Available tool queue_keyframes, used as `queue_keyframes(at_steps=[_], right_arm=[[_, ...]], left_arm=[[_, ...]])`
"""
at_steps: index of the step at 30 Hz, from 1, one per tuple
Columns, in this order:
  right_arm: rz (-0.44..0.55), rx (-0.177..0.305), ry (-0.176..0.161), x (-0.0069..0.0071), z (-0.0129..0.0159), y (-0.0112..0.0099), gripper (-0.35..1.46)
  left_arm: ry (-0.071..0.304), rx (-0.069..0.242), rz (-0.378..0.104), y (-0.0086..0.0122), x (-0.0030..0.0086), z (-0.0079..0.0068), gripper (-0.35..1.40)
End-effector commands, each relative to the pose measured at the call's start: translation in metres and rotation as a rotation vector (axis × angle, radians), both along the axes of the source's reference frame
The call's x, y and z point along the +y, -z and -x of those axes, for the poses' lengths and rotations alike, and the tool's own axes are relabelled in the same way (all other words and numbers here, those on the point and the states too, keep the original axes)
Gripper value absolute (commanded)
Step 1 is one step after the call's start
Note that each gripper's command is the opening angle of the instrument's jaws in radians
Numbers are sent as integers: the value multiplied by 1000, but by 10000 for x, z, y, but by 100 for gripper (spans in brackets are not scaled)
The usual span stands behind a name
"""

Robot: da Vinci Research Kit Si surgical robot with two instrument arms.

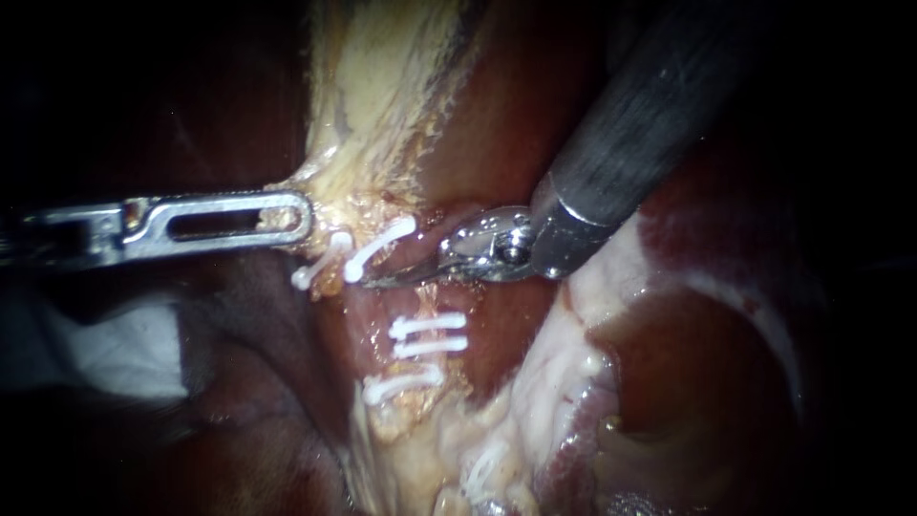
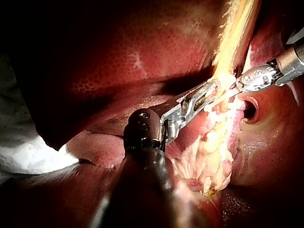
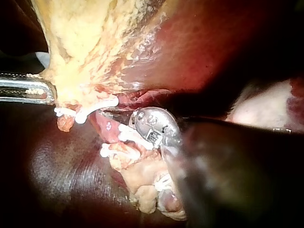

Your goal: Go back from the cut right tube

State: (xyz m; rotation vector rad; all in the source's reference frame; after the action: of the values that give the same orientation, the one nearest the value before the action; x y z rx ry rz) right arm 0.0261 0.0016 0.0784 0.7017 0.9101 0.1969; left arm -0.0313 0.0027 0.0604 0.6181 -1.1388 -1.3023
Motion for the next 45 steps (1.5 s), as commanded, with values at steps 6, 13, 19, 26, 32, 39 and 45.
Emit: queue_keyframes(at_steps=[6, 13, 19, 26, 32, 39, 45], right_arm=[[0, 0, 0, 0, 0, -1, -35], [9, -8, -10, 2, 3, 3, -33], [-2, 1, -22, 4, 5, 12, 14], [2, 8, -25, 4, 7, 14, 36], [6, 16, -25, 4, 7, 14, 57], [24, 24, -27, 4, 7, 14, 79], [28, 30, -25, 3, 9, 15, 89]], left_arm=[[0, 0, 1, 0, 0, 0, -35], [0, 0, 1, -1, 0, 0, -35], [-1, 0, 1, -1, 0, -1, -35], [-1, 0, 1, -2, 0, -1, -35], [-1, 0, 1, -2, 1, -2, -35], [-1, -1, 1, -2, 1, -2, -35], [-2, -1, 1, -3, 1, -2, -35]])
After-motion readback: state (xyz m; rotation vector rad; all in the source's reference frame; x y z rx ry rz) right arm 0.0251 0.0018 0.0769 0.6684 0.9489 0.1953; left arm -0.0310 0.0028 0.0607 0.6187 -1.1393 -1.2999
